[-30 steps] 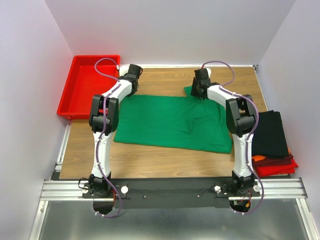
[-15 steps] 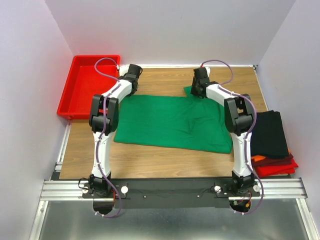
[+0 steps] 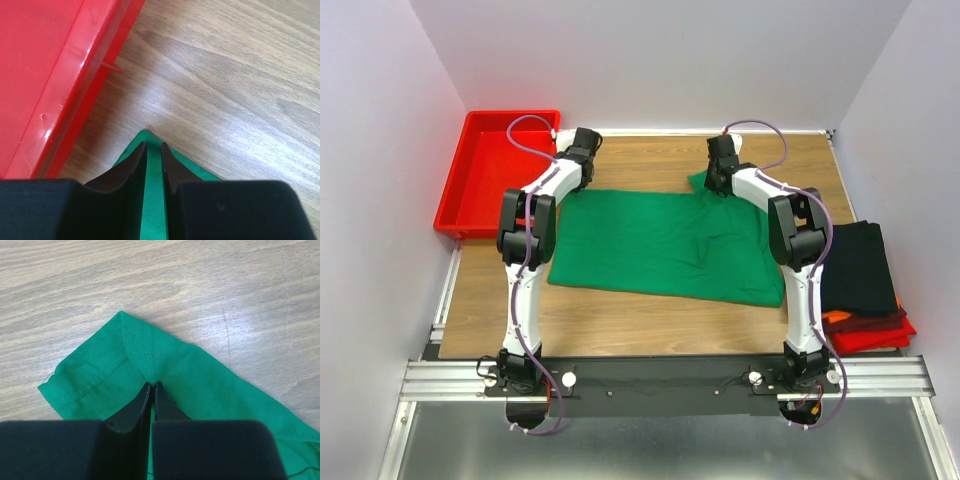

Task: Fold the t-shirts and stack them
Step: Fold the tshirt

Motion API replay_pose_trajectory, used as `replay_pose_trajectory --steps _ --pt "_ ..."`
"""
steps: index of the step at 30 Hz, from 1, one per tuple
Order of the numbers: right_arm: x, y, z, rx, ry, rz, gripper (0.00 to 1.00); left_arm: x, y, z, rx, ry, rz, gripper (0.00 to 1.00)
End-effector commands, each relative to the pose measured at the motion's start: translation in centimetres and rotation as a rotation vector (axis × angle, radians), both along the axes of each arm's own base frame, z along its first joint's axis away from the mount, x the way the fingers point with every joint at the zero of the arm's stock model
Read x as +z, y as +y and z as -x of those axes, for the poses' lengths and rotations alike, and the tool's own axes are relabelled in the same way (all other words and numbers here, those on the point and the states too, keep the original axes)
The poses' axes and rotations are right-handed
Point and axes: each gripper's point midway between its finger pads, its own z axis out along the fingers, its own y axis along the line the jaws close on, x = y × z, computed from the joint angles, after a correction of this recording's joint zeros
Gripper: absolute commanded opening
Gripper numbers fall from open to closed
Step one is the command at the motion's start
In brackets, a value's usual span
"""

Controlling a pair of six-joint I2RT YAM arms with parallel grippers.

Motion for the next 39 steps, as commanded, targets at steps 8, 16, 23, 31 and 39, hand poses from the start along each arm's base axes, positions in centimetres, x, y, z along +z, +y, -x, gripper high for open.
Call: replay_pose_trajectory --steps 8,16,23,31,39 --pt "4.7 -0.9 -0.2 -0.062 -0.074 -0.017 0.07 -0.2 0.8 -0.1 0.028 0.003 -0.009 0.28" --pt "6.7 -1.0 -0.1 -0.058 -0.102 -0.047 0.06 -0.9 0.5 -0.1 0.024 0.025 0.000 0.33" --pt "8.4 -0.8 0.3 -0.046 -0.124 -0.067 0.06 -1.2 0.3 -0.2 0.022 0.027 0.011 0.30" --pt "7.9 -1.1 0.4 -0.033 -0.107 -0.074 0.10 -1.7 0.1 0.0 0.021 0.039 0.027 0.06" --pt "5.4 -1.7 0.3 -0.037 -0.060 -0.079 0.18 -1.5 -0.1 0.0 0.010 0.025 0.039 0.00"
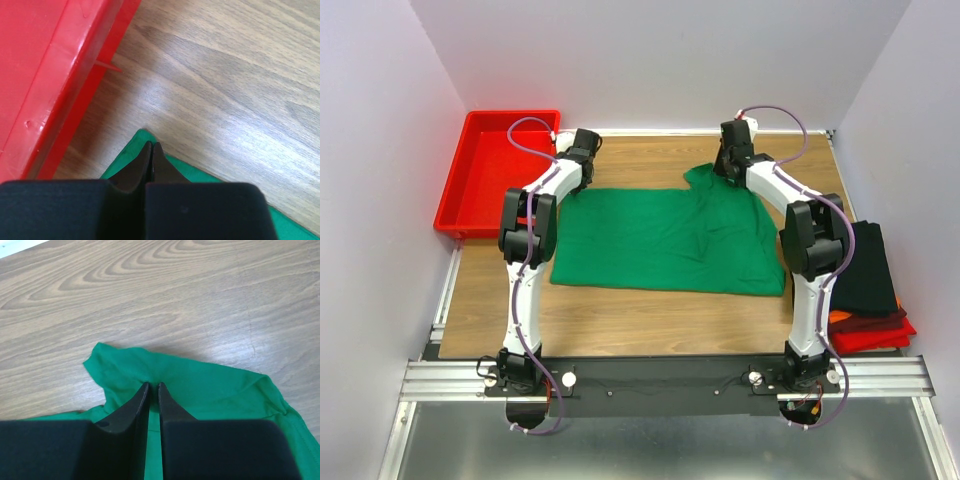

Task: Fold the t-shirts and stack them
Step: Fold the tshirt

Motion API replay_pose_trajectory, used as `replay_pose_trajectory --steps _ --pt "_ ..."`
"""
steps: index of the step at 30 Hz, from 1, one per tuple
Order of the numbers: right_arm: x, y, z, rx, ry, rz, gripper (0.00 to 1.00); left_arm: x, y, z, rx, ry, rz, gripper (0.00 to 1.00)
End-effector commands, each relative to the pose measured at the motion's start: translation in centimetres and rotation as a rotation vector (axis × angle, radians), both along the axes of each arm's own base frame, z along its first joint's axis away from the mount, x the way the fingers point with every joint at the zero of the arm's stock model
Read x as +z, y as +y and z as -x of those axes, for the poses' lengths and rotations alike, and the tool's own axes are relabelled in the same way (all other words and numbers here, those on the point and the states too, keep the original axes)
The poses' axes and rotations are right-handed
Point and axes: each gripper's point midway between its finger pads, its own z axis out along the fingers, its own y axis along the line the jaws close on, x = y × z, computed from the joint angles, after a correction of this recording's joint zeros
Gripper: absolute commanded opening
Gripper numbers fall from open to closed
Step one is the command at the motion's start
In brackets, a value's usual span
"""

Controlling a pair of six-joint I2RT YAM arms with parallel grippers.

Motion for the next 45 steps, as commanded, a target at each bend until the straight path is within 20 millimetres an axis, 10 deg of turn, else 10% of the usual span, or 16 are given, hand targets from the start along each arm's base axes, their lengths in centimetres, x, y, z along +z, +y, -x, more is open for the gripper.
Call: replay_pose_trajectory --steps 1,10,19,45 --pt "-2.0 -0.6 0.4 0.004 0.053 -0.008 0.18 -0.3 -0.2 0.0 -0.003 -0.001 0.026 0.00" --pt "-3.2 -1.2 0.2 -0.010 0.078 -0.042 0.04 1.0 -0.2 -0.4 -0.011 -0.035 0.025 0.00" --pt "0.8 -2.8 1.5 -0.060 0.023 -0.044 0.01 3.7 0.0 -0.6 -0.005 -0.102 0.036 0.00" --pt "5.5 -6.7 14.0 -0.198 0.019 -0.079 0.00 5.7 -0.1 3.2 0.024 -0.165 0.141 0.00"
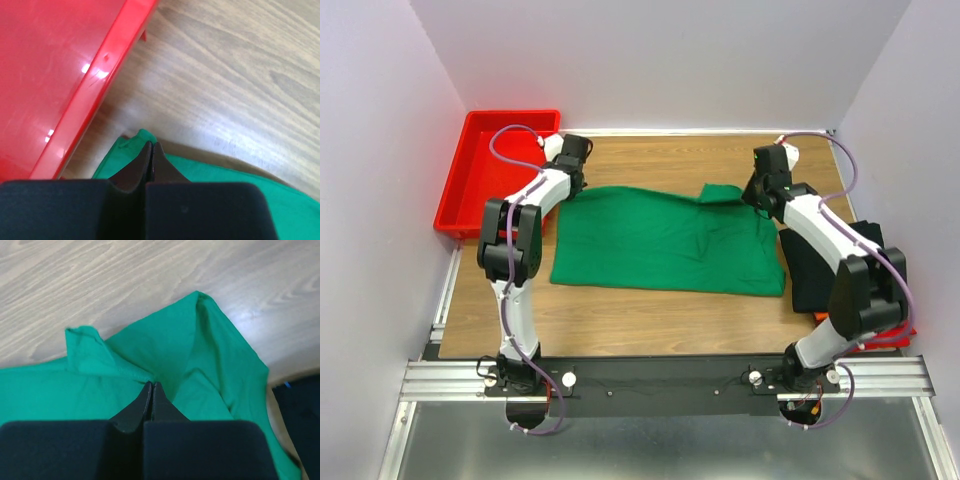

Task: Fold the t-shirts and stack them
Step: Fold the tshirt

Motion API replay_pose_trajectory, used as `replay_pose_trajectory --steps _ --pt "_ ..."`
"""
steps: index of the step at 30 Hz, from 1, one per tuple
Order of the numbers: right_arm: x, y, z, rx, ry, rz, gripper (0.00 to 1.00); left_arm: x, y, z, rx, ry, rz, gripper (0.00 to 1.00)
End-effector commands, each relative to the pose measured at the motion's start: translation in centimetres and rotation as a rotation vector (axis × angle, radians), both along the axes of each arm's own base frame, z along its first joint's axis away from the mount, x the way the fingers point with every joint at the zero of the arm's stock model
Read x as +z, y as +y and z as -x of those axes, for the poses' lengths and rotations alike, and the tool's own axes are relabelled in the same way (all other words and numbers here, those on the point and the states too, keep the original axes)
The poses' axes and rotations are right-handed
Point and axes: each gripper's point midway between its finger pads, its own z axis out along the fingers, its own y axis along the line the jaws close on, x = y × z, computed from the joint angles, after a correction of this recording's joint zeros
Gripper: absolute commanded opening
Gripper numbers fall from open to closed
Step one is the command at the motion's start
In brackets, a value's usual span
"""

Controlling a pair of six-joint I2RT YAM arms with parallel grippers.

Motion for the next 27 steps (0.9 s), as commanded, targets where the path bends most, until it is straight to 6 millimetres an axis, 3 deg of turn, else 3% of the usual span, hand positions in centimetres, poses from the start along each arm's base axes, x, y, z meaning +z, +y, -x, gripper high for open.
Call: replay_pose_trajectory --steps 1,2,14,27 --pt "1.5 -1.4 2.4 -0.070 -0.028 -0.011 0.00 2.2 0.1 0.3 0.025 -0.066 0.044 0.00" --pt "2.2 -1.6 2.9 -0.075 -0.045 -0.016 0.00 2.6 0.0 0.5 0.023 -0.075 0.050 0.00" --pt "2.1 -1.6 7.7 -0.049 -0.045 -0.074 0.00 3.1 0.5 3.5 0.040 -0.090 0.073 0.00" --pt "0.7 -1.4 11.3 -0.015 -0.004 -0.112 0.01 2.3 0.5 6.6 0.046 -0.090 0.111 0.00"
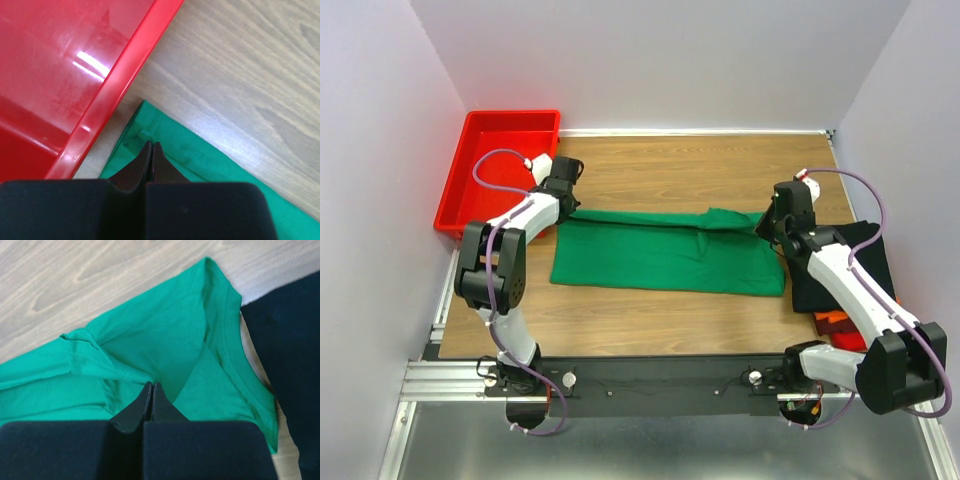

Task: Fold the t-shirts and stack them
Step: Fold the tshirt

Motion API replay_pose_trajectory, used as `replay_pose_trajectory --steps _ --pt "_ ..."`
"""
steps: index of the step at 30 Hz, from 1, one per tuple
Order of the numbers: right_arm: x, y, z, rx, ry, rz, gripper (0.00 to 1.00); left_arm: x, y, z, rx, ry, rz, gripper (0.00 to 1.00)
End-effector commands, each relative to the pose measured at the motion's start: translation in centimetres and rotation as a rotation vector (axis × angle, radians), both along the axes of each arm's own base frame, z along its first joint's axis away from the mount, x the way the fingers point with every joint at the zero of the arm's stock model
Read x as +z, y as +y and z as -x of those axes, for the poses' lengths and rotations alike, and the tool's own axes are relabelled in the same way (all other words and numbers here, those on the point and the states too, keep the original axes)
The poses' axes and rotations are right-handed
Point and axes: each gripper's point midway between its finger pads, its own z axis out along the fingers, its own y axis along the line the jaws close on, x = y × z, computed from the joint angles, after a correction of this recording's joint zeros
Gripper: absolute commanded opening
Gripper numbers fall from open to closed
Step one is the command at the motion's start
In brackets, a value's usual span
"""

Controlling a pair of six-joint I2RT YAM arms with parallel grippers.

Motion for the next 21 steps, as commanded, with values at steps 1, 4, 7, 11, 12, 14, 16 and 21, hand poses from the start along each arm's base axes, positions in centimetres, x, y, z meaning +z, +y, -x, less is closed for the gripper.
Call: replay_pose_trajectory --steps 1,4,7,11,12,14,16,21 --pt "-0.7 -0.2 1.6 -0.003 0.032 -0.016 0.00 1.4 -0.1 0.1 0.016 -0.059 0.038 0.00" --pt "-0.9 -0.4 2.0 -0.008 0.038 -0.011 0.00 1.4 -0.2 0.8 0.013 -0.066 0.046 0.00" --pt "-1.2 -0.8 2.5 -0.020 0.047 -0.001 0.00 1.8 -0.3 1.1 0.013 -0.080 0.058 0.00" --pt "-1.2 -1.0 3.0 -0.027 0.048 -0.001 0.00 1.4 -0.3 2.1 0.013 -0.076 0.066 0.00" --pt "-1.4 -1.0 3.2 -0.028 0.057 0.002 0.01 1.3 -0.4 2.2 0.012 -0.077 0.075 0.00" --pt "-1.5 -1.2 3.4 -0.036 0.060 0.003 0.00 0.8 -0.5 2.9 0.010 -0.068 0.081 0.00" --pt "-1.8 -1.2 3.6 -0.036 0.069 0.006 0.00 1.1 -0.6 3.1 0.010 -0.082 0.095 0.00" --pt "-2.4 -1.2 4.1 -0.038 0.088 0.000 0.00 0.5 -0.7 4.1 0.005 -0.078 0.108 0.00"
